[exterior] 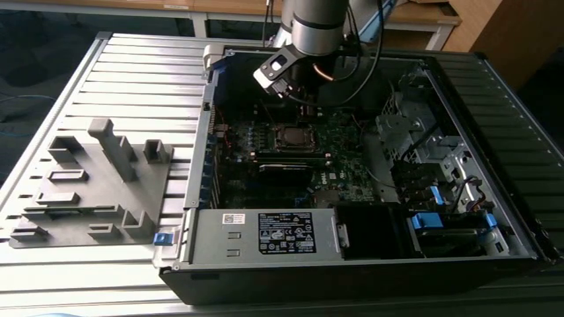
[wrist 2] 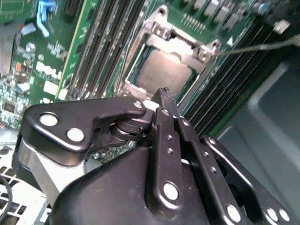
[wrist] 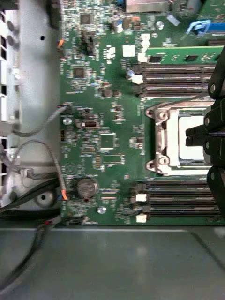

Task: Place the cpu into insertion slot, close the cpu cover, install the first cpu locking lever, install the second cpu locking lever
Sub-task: 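Close the cpu cover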

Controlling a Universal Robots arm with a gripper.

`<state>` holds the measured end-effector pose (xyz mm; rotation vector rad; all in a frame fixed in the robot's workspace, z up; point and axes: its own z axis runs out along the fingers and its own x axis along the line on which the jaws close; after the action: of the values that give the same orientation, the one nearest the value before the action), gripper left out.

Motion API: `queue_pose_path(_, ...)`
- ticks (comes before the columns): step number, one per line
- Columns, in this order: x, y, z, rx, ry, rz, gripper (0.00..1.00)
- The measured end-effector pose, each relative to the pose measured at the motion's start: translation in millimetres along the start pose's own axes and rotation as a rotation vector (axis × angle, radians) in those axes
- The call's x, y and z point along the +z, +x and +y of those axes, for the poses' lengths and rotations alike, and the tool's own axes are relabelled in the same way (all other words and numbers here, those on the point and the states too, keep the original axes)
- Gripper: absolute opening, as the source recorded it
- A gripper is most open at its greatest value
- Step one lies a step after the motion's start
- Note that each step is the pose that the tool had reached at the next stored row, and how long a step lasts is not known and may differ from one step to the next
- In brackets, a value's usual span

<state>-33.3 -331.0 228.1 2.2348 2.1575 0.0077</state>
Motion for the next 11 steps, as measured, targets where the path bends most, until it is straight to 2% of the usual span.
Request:
queue_pose_path(5,2.3,-0.3,-8.4,0.0,-0.0007,0.0001,0.11)
queue_pose_path(11,7.0,-0.5,-11.5,0.0,-0.0007,-0.0001,0.11)
